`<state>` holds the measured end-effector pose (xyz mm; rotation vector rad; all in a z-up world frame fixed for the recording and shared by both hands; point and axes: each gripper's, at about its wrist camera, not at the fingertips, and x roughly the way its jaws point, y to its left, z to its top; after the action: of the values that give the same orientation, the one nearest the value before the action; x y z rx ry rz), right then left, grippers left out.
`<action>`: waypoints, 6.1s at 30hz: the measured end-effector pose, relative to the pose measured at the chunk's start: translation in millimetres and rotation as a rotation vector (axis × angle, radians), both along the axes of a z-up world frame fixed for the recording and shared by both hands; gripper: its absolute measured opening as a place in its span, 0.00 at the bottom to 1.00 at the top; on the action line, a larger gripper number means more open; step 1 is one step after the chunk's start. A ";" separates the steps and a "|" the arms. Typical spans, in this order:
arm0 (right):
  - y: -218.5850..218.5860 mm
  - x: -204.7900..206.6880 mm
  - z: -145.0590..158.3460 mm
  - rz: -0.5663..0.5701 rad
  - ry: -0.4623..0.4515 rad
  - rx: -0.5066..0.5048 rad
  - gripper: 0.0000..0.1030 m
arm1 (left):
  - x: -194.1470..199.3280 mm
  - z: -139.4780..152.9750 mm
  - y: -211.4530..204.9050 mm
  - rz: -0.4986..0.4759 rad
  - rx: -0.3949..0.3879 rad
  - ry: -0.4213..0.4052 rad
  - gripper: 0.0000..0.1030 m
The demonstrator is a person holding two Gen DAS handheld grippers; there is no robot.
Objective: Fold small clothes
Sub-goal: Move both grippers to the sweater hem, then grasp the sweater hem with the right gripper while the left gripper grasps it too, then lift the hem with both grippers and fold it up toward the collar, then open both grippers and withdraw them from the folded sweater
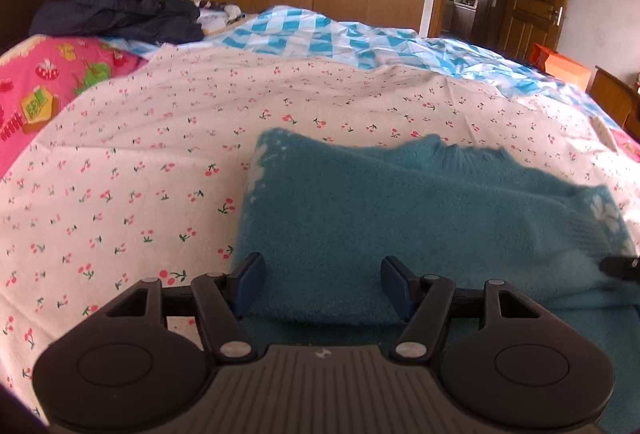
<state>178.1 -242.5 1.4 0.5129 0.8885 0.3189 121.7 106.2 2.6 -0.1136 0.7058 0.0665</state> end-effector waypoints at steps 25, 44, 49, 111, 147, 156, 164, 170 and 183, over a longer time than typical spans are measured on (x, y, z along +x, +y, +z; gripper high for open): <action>45.9 12.9 22.5 0.022 -0.073 -0.319 0.14 | -10.7 4.8 40.2 0.110 -0.198 0.003 0.68; 4.9 -176.1 56.5 0.324 0.171 -0.380 0.22 | -167.6 52.3 37.3 -0.074 -0.197 0.327 0.67; -16.5 -206.9 49.3 0.288 0.285 -0.425 0.33 | -179.8 57.4 19.6 -0.127 -0.117 0.362 0.67; -40.3 -82.5 87.0 -0.041 -0.059 0.312 0.12 | -54.1 105.2 18.0 -0.197 -0.421 0.009 0.10; -79.5 -111.6 27.6 -0.082 0.106 0.362 0.12 | -119.7 57.6 -165.4 -1.290 0.623 0.293 0.20; -87.0 -117.4 34.9 -0.114 0.074 0.382 0.12 | -87.7 111.4 -74.3 -0.645 0.018 0.168 0.17; -78.1 -97.5 83.3 -0.157 -0.077 0.410 0.12 | -67.1 142.6 -16.5 -0.391 -0.205 -0.067 0.16; -69.0 -32.0 88.4 -0.406 -0.124 0.370 0.16 | -2.1 141.1 10.7 -0.186 -0.291 -0.243 0.16; -54.2 11.1 57.4 -0.318 -0.134 0.135 0.41 | 50.7 63.7 19.8 -0.004 -0.231 -0.130 0.19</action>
<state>189.2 -296.7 58.8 0.7393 0.6459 0.1209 172.4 126.1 66.3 -0.3345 0.5820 -0.0262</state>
